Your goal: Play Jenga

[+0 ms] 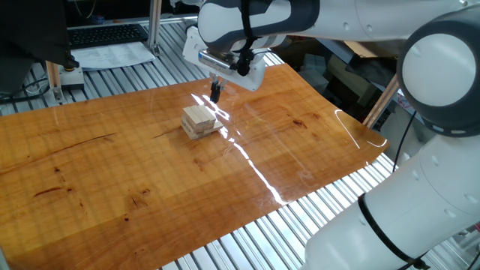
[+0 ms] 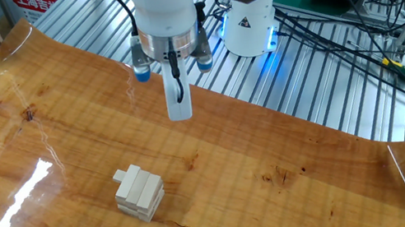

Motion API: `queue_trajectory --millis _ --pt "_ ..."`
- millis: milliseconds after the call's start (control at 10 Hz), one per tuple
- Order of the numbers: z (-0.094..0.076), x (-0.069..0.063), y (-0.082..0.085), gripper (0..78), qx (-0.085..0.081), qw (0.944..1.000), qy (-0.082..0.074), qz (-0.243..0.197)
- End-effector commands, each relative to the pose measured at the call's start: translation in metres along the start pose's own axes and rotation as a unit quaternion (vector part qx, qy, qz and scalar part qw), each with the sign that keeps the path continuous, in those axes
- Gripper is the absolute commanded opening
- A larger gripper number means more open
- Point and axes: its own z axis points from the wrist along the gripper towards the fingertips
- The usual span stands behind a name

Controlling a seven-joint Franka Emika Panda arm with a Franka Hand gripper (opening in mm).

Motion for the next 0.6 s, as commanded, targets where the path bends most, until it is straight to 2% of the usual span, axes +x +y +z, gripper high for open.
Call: queue_trajectory --millis 100,300,500,600 --pt "-0.0009 -0.0002 0.0004 0.0 -0.005 1.0 -0.001 -0.006" --pt "-0.0009 -0.0002 0.0004 0.0 -0.004 0.9995 0.0 -0.03" --pt "-0.0009 -0.0002 0.0004 0.0 -0.013 0.9987 0.022 -0.045" --pt "-0.0009 -0.0002 0.0004 0.0 -0.032 0.9946 0.051 -0.085"
